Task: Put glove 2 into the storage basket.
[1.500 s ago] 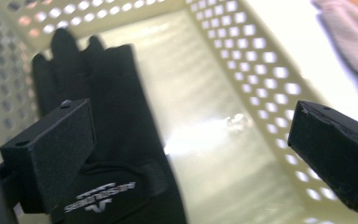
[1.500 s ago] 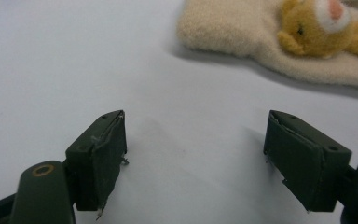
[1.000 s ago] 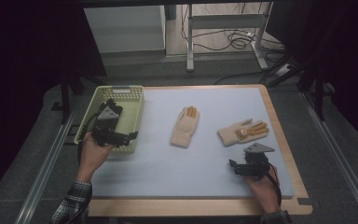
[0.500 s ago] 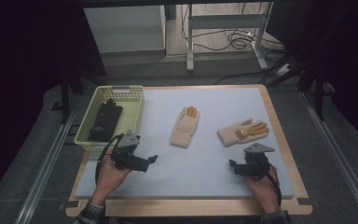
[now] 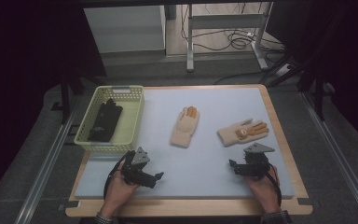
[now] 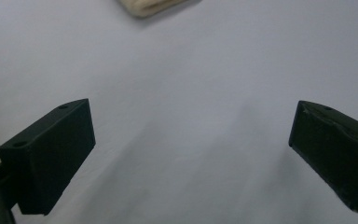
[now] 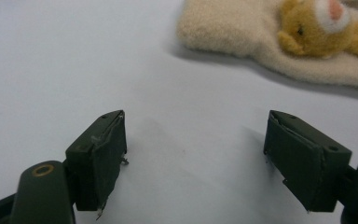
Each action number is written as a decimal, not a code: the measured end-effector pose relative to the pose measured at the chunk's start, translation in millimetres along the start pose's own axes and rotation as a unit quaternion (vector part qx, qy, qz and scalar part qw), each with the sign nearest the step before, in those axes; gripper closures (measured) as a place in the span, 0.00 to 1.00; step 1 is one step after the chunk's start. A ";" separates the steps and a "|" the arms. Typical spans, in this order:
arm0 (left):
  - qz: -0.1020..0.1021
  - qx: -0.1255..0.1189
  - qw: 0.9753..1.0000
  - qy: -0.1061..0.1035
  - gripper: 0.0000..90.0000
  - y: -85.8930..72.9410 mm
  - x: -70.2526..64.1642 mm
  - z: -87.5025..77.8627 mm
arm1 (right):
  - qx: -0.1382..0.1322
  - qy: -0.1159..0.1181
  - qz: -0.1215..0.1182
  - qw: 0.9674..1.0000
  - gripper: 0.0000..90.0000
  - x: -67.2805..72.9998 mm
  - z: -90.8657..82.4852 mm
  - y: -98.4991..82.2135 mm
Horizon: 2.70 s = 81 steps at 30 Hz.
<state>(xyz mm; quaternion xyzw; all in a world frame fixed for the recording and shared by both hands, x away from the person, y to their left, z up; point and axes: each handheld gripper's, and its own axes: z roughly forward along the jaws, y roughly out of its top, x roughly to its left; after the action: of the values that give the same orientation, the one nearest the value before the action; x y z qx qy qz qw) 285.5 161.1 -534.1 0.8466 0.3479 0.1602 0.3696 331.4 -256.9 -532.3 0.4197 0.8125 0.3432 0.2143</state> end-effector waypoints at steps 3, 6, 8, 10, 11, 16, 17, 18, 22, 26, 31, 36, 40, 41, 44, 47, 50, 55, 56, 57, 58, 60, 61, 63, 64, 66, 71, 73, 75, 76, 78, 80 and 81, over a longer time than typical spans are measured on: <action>-0.013 0.006 1.000 0.006 0.01 -5.2 4.4 0.4 | 0.000 -0.001 0.000 1.000 0.23 0.1 0.0 0.0; -0.016 0.019 1.000 0.015 0.01 -11.1 7.4 3.4 | 0.000 -0.003 0.000 1.000 0.21 0.3 0.2 0.1; -0.042 0.032 0.999 -0.004 0.00 -15.8 13.9 9.7 | 0.001 -0.004 0.001 1.000 0.21 0.3 0.3 0.1; -0.057 0.019 0.998 -0.013 0.03 -17.2 17.8 7.7 | 0.001 -0.003 0.002 1.000 0.21 0.1 0.3 0.2; -0.050 0.024 0.998 -0.010 0.01 -16.8 16.6 8.3 | 0.001 -0.003 0.002 1.000 0.22 0.1 0.3 0.2; -0.037 0.031 0.999 0.001 0.00 -15.9 13.0 9.9 | 0.002 0.000 0.003 1.000 0.22 -0.2 0.2 0.4; -0.037 0.031 0.999 0.001 0.00 -15.9 12.9 9.9 | 0.002 0.001 0.003 1.000 0.23 -0.3 0.1 0.4; -0.037 0.031 0.999 0.001 0.00 -15.9 12.9 9.9 | 0.002 0.001 0.003 1.000 0.23 -0.3 0.1 0.4; -0.037 0.031 0.999 0.001 0.00 -16.0 13.0 9.9 | -0.002 0.006 -0.002 1.000 0.26 0.9 -0.3 1.7; -0.037 0.030 0.999 0.001 0.00 -16.1 12.9 9.8 | -0.012 0.022 -0.005 1.000 0.28 6.0 0.0 10.3; -0.037 0.030 0.999 0.001 0.00 -16.1 12.9 9.8 | -0.020 0.042 -0.021 0.999 0.33 15.5 5.0 31.0; -0.037 0.030 0.999 0.001 0.00 -16.1 12.9 9.8 | -0.026 0.063 -0.036 0.997 0.38 24.3 16.8 56.7; -0.037 0.030 0.999 0.001 0.00 -16.1 12.9 9.8 | -0.027 0.076 -0.043 0.996 0.41 30.3 31.4 76.4; -0.037 0.030 0.999 0.001 0.00 -16.1 12.9 9.8 | -0.027 0.080 -0.043 0.996 0.41 31.8 35.5 81.1; -0.037 0.030 0.999 0.001 0.00 -16.1 12.9 9.8 | -0.026 0.088 -0.052 0.994 0.41 36.6 48.4 94.5; -0.037 0.030 0.999 0.001 0.00 -16.2 12.9 9.8 | -0.026 0.094 -0.061 0.993 0.40 41.9 61.8 107.4; -0.038 0.030 0.999 0.001 0.00 -16.2 12.9 9.8 | -0.024 0.095 -0.068 0.993 0.39 46.4 75.4 119.2; -0.037 0.031 0.999 0.001 0.00 -16.2 13.0 9.7 | -0.018 0.095 -0.074 0.993 0.36 50.7 96.6 136.2; -0.037 0.031 0.999 0.001 0.00 -16.2 13.1 9.7 | -0.017 0.096 -0.074 0.993 0.34 51.0 100.7 138.9; -0.037 0.031 0.999 0.001 0.00 -16.2 13.0 9.7 | -0.016 0.098 -0.072 0.992 0.32 51.4 106.1 142.0; -0.037 0.031 0.999 0.001 0.00 -16.2 13.0 9.7 | -0.017 0.101 -0.070 0.992 0.30 51.9 109.4 143.7; -0.036 0.032 0.999 0.001 0.00 -16.2 13.2 9.6 | -0.016 0.108 -0.068 0.992 0.27 53.2 117.4 148.1; -0.035 0.032 0.999 0.001 0.00 -16.1 13.3 9.5 | -0.016 0.111 -0.065 0.992 0.26 54.7 121.3 150.2; -0.036 0.032 0.999 0.001 0.00 -16.2 13.2 9.6 | -0.019 0.112 -0.066 0.991 0.23 57.8 129.0 154.1; -0.036 0.032 0.999 0.001 0.00 -16.2 13.2 9.6 | -0.017 0.110 -0.070 0.991 0.22 59.4 132.7 155.9; -0.036 0.031 0.999 0.001 0.00 -16.2 13.2 9.6 | -0.015 0.107 -0.075 0.991 0.20 63.2 141.4 158.6; -0.037 0.031 0.999 0.000 0.00 -16.2 13.1 9.7 | 0.020 0.085 -0.092 0.992 0.23 72.0 166.1 158.7; -0.037 0.031 0.999 0.000 0.00 -16.2 13.1 9.7 | 0.016 0.089 -0.079 0.993 0.38 70.9 168.5 157.8; -0.037 0.031 0.999 0.000 0.00 -16.2 13.0 9.7 | 0.020 0.084 -0.076 0.993 0.53 70.9 165.6 158.8; -0.037 0.031 0.999 0.000 0.00 -16.2 13.1 9.7 | 0.023 0.082 -0.075 0.994 0.56 71.2 164.8 159.2; -0.037 0.031 0.999 0.000 0.00 -16.2 13.1 9.8 | 0.030 0.077 -0.074 0.994 0.61 72.8 162.4 159.7; -0.037 0.031 0.999 0.000 0.00 -16.2 13.1 9.8 | 0.031 0.076 -0.071 0.994 0.63 74.1 160.1 159.8; -0.037 0.031 0.999 0.000 0.00 -16.2 13.1 9.8 | 0.030 0.078 -0.071 0.994 0.63 74.0 158.2 160.3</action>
<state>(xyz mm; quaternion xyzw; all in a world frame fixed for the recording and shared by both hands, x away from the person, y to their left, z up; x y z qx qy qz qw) 292.3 173.2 -552.5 0.8441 0.3838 0.1356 0.3490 476.6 -69.7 -525.0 0.3387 0.8647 0.3341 0.1609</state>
